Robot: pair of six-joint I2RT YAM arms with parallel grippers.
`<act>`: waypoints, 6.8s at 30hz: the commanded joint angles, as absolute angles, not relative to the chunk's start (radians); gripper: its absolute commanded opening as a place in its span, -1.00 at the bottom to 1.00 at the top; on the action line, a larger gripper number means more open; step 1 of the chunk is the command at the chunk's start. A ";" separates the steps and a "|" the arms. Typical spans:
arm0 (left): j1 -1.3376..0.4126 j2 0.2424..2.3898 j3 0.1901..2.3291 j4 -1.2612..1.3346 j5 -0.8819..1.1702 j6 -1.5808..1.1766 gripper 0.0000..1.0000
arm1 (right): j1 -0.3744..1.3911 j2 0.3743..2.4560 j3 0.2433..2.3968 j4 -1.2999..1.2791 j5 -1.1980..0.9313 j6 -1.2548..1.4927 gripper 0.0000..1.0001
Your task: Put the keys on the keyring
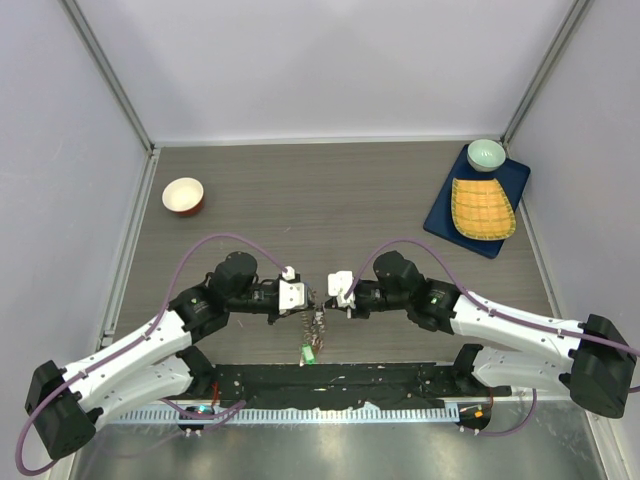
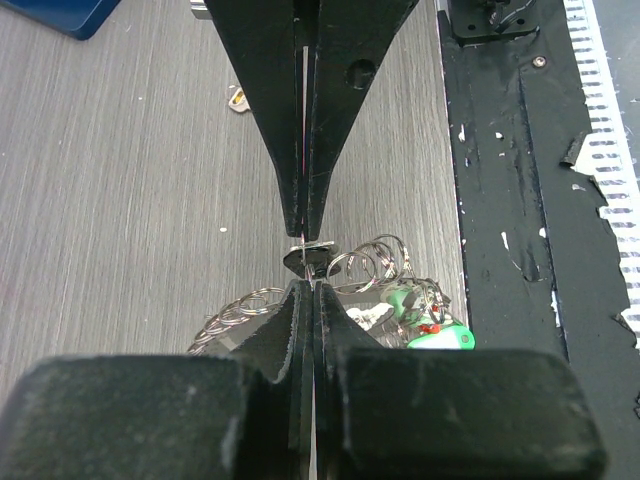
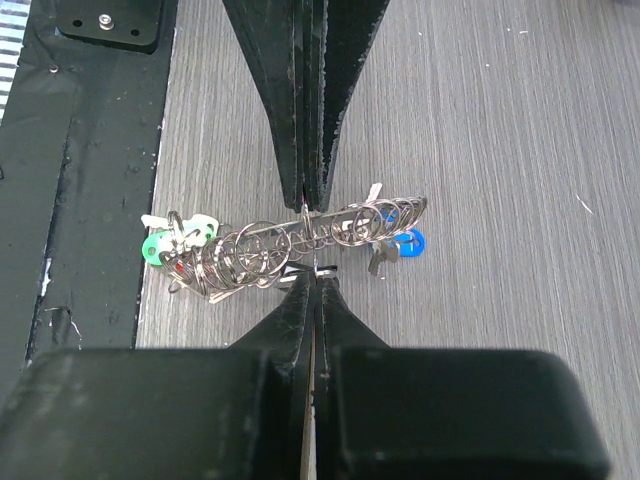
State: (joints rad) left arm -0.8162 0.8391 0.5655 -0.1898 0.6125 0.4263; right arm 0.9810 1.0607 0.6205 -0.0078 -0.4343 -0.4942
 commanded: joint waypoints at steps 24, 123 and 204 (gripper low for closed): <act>-0.819 0.859 0.577 -0.124 0.667 0.422 -1.00 | 0.988 1.037 0.637 0.075 -0.512 -0.486 -0.99; -0.853 0.847 0.600 -0.161 0.543 0.374 -1.00 | 1.012 0.934 0.620 0.104 -0.379 -0.359 -0.26; -0.853 0.868 0.612 -0.149 0.588 0.336 -1.00 | 0.861 1.108 0.623 0.192 -0.690 -0.387 -0.99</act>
